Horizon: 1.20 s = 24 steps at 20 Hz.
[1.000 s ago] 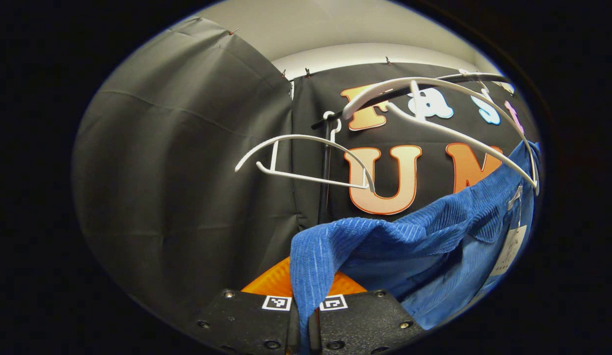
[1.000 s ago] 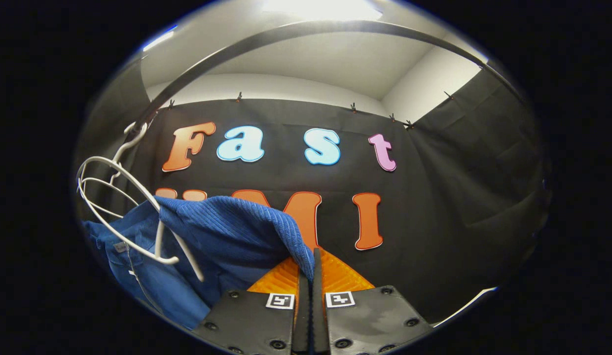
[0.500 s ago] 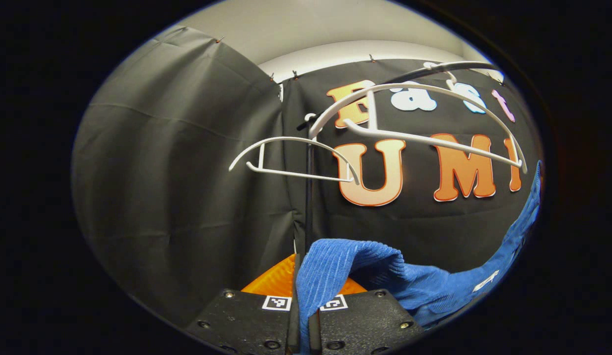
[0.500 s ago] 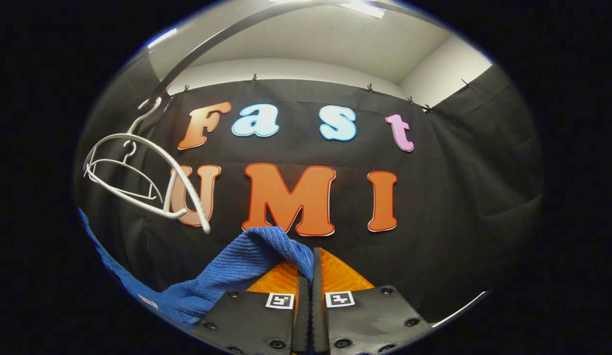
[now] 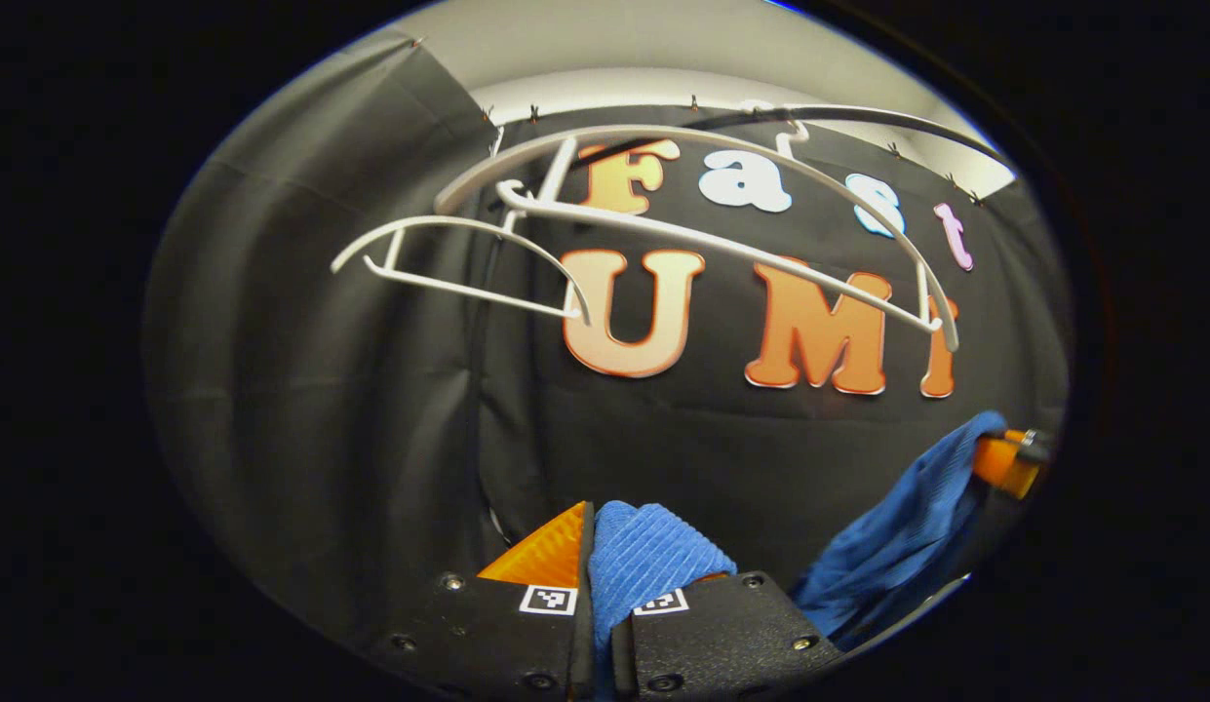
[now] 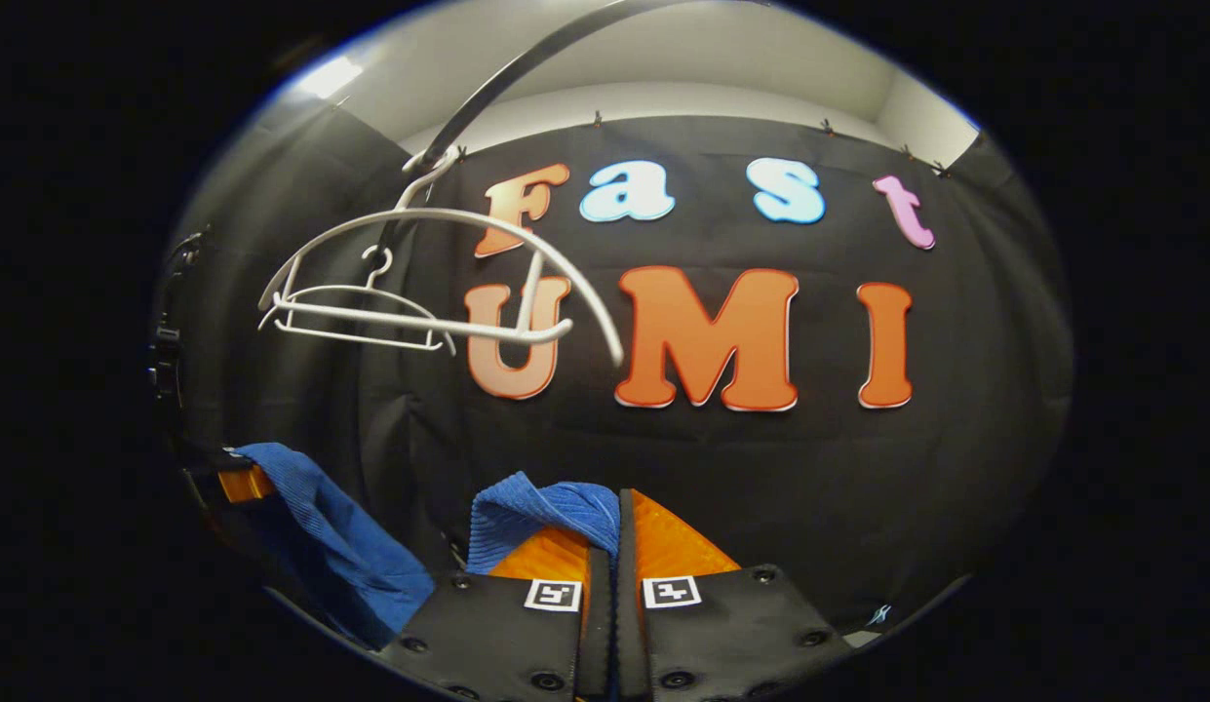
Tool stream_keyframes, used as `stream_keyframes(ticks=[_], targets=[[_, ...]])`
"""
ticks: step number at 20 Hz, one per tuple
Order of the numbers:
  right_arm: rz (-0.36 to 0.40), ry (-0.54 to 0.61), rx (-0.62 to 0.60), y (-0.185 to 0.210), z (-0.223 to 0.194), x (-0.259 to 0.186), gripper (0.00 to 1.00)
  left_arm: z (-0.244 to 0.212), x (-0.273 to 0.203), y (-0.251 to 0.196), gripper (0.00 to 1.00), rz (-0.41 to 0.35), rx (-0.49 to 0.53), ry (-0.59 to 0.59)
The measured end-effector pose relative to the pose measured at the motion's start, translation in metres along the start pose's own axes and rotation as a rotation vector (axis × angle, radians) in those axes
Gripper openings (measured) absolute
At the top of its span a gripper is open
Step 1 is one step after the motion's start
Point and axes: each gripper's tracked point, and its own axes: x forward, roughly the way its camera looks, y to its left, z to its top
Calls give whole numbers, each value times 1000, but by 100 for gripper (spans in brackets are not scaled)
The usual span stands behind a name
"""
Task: Grasp the clothes on the hanger with both hands and then place them into the laundry hamper below.
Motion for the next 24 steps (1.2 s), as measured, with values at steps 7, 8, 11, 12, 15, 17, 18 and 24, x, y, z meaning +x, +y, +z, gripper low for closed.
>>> stream_keyframes(ticks=[7, 8, 11, 12, 15, 17, 18, 24], targets=[[152, 407, 132, 48, -152, 8, 10, -135, -7, -60, 9, -152, -101, 368], [154, 471, 162, 52, -177, 2, 10, -154, -11, -66, 9, -164, -108, 424], [172, 678, 213, 55, -238, -15, 10, -208, -25, -71, 10, -150, -107, 583], [166, 732, 225, 58, -257, -22, 10, -225, -30, -68, 10, -133, -104, 625], [144, 857, 251, 66, -302, -34, 10, -260, -41, -61, 12, -104, -119, 725], [138, 908, 275, 68, -306, -42, 11, -281, -49, -54, 13, -93, -134, 771], [134, 923, 283, 68, -310, -46, 10, -287, -51, -52, 13, -89, -132, 785], [113, 967, 276, 63, -322, -54, 10, -298, -54, -46, 16, -66, -109, 825]])
